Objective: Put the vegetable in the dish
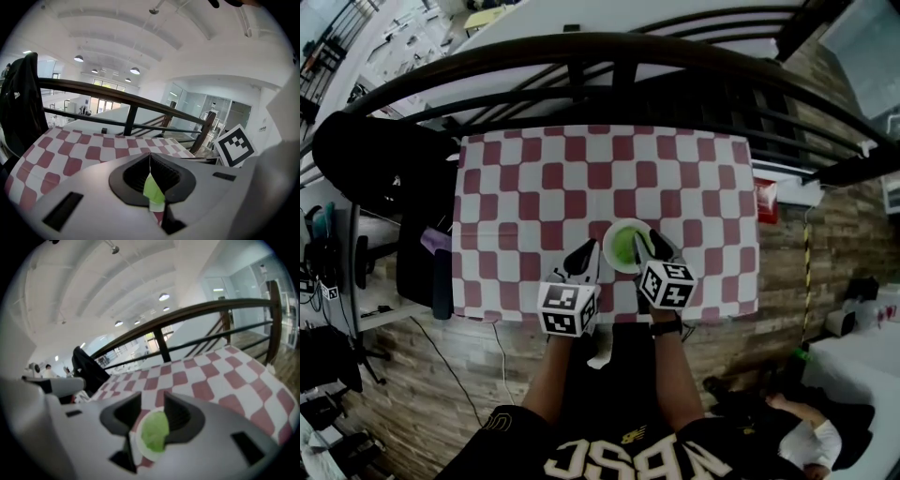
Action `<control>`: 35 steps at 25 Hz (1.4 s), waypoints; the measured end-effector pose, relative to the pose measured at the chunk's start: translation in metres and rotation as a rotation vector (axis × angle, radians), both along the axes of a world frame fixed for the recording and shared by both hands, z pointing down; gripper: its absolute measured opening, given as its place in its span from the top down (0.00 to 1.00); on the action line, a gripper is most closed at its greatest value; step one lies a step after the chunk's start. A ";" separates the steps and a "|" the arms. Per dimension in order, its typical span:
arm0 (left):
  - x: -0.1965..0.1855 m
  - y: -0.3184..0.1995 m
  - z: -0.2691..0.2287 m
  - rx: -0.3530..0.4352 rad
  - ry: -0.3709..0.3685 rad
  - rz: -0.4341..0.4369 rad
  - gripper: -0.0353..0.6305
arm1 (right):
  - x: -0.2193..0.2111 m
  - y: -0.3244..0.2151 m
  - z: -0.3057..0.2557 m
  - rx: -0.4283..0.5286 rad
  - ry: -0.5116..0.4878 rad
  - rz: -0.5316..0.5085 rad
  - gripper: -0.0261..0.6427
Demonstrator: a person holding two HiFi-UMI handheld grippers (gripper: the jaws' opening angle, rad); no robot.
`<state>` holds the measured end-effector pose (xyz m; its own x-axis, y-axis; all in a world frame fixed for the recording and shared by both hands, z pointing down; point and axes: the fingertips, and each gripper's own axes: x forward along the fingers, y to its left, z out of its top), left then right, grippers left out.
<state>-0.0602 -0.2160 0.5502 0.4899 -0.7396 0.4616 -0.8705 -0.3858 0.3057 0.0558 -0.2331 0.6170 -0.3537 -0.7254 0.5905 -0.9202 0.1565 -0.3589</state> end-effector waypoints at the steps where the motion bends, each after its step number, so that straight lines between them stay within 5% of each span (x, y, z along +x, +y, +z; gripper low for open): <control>1: -0.001 0.000 -0.008 0.018 0.003 0.003 0.91 | -0.001 0.000 -0.015 0.033 0.021 0.009 0.74; 9: -0.011 0.001 -0.101 0.193 0.094 0.023 0.91 | -0.018 0.014 -0.136 0.314 0.029 0.037 0.91; 19: -0.012 0.036 -0.212 0.467 0.065 0.108 0.91 | -0.036 0.065 -0.262 0.599 0.098 0.080 0.94; 26: -0.014 0.063 -0.241 0.557 0.066 0.128 0.91 | -0.050 0.101 -0.291 0.680 0.148 0.119 0.94; 35: -0.026 0.076 -0.239 0.564 0.043 0.124 0.91 | -0.050 0.112 -0.295 0.692 0.139 0.145 0.94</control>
<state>-0.0857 -0.1404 0.3108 0.5981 -0.8014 -0.0098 -0.7998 -0.5976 0.0567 0.0057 -0.1214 0.3220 -0.1805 -0.9835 0.0107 -0.9789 0.1786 -0.0995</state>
